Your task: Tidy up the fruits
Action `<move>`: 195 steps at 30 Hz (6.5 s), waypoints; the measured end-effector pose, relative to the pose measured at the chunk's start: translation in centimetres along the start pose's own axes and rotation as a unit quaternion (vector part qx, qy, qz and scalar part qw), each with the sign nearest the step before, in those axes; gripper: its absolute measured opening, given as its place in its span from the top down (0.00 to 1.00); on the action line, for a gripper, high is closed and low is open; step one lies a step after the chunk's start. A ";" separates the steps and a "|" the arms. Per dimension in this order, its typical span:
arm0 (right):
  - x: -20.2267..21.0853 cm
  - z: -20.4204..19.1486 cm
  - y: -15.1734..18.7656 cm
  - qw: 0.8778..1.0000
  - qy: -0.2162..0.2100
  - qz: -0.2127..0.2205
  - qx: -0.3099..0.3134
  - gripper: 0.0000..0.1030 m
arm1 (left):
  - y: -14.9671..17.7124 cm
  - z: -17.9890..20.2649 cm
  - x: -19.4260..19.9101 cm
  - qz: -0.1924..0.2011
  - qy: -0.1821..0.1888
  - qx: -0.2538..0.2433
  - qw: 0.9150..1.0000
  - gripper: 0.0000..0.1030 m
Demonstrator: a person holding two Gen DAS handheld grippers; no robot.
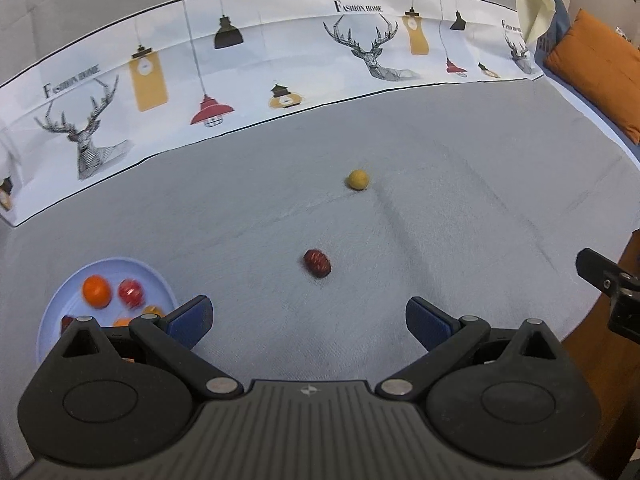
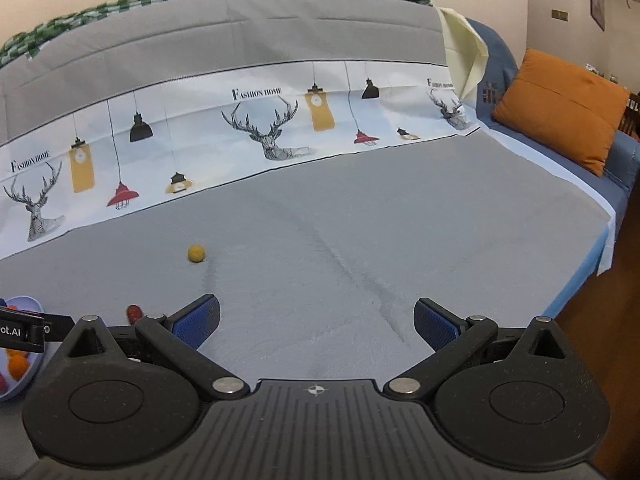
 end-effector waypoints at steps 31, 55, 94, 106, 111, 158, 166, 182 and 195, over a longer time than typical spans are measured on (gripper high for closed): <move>-26.9 -15.2 1.9 0.968 -0.208 -0.020 0.137 0.25 | 0.9 -0.8 -14.9 -0.015 0.010 -0.007 1.000 0.53; 2.4 -3.9 -4.9 0.992 -0.104 0.072 -0.002 0.75 | 0.0 -8.0 11.9 0.029 -0.017 0.025 0.999 0.73; 22.4 -25.7 3.2 0.935 -0.322 0.019 0.147 0.75 | 11.3 -20.3 27.6 0.048 -0.103 0.115 0.987 0.73; 18.0 -28.7 3.9 0.934 -0.329 -0.023 0.137 0.75 | 9.2 -21.8 22.3 0.024 -0.095 0.113 0.989 0.73; 15.2 -30.5 3.8 0.937 -0.321 -0.032 0.135 0.75 | 7.9 -22.8 18.7 0.016 -0.090 0.111 0.990 0.73; 11.5 -31.5 5.9 0.959 -0.242 -0.058 0.138 0.03 | 10.9 -24.5 16.7 -0.046 -0.146 0.116 0.981 0.00; 15.6 -29.7 5.5 0.961 -0.237 -0.023 0.143 0.03 | 12.0 -22.7 21.1 -0.015 -0.163 0.115 0.980 0.00; 19.1 -28.7 4.9 0.961 -0.236 0.010 0.147 0.01 | 12.7 -21.6 23.6 0.004 -0.181 0.102 0.978 0.00; 19.3 -28.9 4.7 0.961 -0.233 0.015 0.149 0.01 | 12.6 -21.8 23.7 0.005 -0.181 0.102 0.978 0.00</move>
Point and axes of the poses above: each gripper's, at about its wrist camera, not at the fingertips, and x roughly against the way its jaws point, z to its right, y to its underside, the point moved 10 cm from there along -x, roughly the way its jaws point, and after that the axes turned 8 degrees about z, right-handed, at the moved point
